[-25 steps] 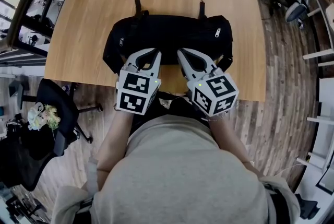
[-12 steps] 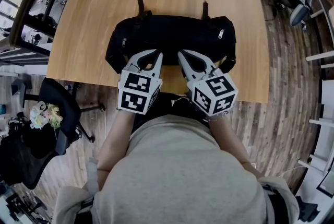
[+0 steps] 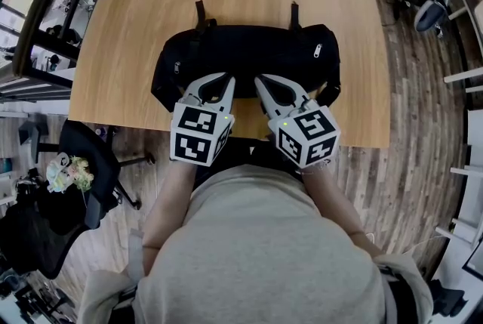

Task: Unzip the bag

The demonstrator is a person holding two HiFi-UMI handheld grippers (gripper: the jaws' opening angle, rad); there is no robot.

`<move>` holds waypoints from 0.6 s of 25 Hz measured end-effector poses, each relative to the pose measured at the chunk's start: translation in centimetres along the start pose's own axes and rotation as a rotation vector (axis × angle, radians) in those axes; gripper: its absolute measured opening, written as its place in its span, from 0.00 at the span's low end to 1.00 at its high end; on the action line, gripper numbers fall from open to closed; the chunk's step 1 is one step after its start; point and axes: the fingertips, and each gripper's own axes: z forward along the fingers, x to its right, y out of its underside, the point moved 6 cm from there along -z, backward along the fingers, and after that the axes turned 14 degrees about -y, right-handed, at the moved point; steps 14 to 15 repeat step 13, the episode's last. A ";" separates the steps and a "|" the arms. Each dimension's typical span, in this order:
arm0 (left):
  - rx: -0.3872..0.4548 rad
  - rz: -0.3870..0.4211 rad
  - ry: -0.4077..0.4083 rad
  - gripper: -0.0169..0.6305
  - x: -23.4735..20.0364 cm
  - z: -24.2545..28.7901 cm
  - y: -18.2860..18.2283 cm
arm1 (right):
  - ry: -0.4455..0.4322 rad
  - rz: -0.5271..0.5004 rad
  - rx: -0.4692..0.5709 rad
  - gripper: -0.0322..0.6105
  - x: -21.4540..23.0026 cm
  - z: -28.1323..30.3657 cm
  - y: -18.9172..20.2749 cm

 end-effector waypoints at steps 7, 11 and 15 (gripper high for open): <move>-0.023 -0.031 0.011 0.07 0.0 0.5 0.4 | 0.005 -0.012 -0.020 0.06 0.7 0.2 -0.1; -0.024 -0.030 0.023 0.07 0.3 0.6 0.2 | 0.007 -0.010 -0.019 0.06 0.8 0.2 -0.2; -0.022 -0.026 0.027 0.07 0.5 0.6 0.1 | 0.005 -0.011 -0.018 0.06 0.8 0.3 -0.3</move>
